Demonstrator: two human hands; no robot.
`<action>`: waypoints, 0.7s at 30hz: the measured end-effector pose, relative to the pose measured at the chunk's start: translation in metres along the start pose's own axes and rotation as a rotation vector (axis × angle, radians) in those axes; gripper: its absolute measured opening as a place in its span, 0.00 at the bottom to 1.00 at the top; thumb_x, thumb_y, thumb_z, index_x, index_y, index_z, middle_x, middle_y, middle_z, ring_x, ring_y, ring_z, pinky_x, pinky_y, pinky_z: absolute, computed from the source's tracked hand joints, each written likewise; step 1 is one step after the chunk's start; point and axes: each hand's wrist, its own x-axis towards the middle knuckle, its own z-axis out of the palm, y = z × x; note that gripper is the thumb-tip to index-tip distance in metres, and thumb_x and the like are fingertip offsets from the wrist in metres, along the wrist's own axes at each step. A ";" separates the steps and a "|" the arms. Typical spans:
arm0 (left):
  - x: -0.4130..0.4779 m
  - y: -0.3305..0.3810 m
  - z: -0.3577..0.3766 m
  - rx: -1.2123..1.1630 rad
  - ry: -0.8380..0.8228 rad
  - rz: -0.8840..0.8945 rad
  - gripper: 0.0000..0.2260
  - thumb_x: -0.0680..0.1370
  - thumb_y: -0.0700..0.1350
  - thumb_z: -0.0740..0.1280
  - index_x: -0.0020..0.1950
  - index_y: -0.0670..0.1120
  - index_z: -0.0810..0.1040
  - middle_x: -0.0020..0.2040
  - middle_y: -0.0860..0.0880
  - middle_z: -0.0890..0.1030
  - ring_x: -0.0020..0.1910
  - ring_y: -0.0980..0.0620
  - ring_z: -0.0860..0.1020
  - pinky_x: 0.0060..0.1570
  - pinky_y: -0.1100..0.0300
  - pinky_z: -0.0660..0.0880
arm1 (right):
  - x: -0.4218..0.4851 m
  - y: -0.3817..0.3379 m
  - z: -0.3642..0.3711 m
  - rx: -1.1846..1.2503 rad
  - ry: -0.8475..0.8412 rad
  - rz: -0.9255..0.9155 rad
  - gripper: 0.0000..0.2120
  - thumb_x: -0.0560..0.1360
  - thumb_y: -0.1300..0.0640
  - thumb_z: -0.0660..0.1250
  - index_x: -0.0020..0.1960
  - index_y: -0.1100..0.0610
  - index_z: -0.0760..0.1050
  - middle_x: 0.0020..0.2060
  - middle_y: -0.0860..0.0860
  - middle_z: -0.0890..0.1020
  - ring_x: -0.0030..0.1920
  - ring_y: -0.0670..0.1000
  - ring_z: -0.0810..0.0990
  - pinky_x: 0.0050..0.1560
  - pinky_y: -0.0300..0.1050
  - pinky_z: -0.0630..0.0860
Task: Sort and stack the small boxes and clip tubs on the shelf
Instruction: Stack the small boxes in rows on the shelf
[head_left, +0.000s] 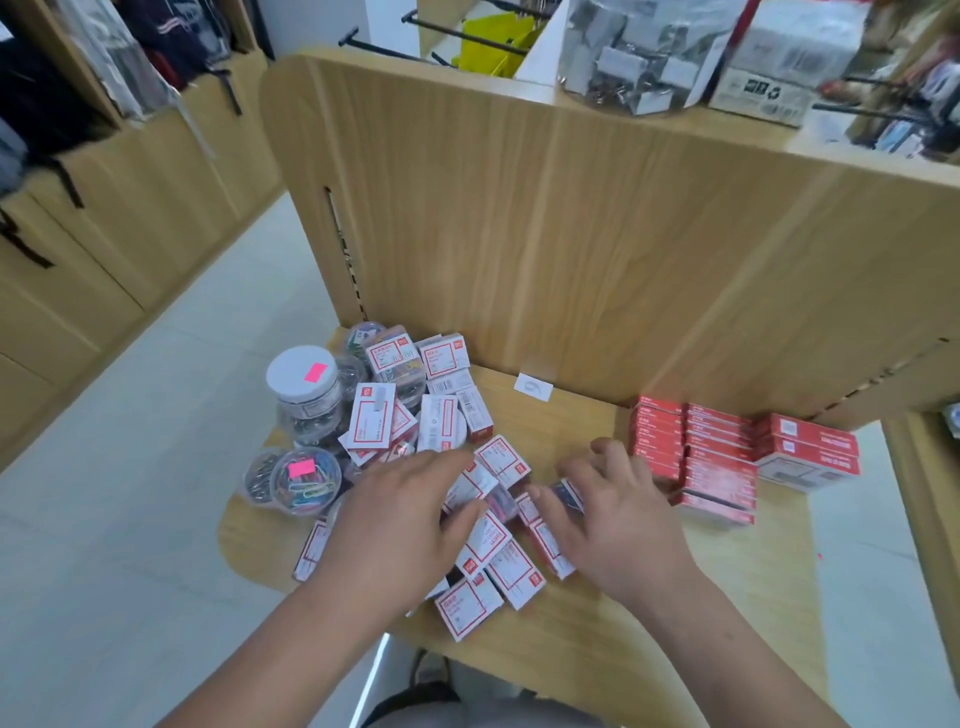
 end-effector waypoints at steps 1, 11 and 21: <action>0.000 0.002 0.002 0.001 -0.002 0.008 0.18 0.72 0.53 0.75 0.60 0.55 0.79 0.48 0.54 0.85 0.45 0.48 0.83 0.39 0.54 0.80 | -0.008 0.001 0.001 -0.021 0.029 0.012 0.27 0.77 0.30 0.53 0.57 0.47 0.81 0.56 0.52 0.77 0.54 0.59 0.76 0.46 0.53 0.79; -0.006 0.014 0.018 -0.073 -0.023 0.081 0.17 0.74 0.53 0.74 0.62 0.54 0.79 0.54 0.54 0.83 0.50 0.48 0.81 0.41 0.54 0.80 | -0.048 0.013 0.011 0.002 0.134 0.002 0.22 0.79 0.36 0.60 0.61 0.51 0.77 0.62 0.54 0.78 0.66 0.60 0.74 0.58 0.56 0.78; -0.006 0.008 0.021 -0.187 -0.089 0.135 0.24 0.74 0.51 0.72 0.70 0.53 0.77 0.60 0.55 0.82 0.58 0.51 0.79 0.53 0.56 0.78 | -0.074 0.016 0.019 0.046 0.114 -0.045 0.22 0.77 0.36 0.64 0.64 0.48 0.77 0.63 0.51 0.78 0.70 0.62 0.71 0.65 0.60 0.74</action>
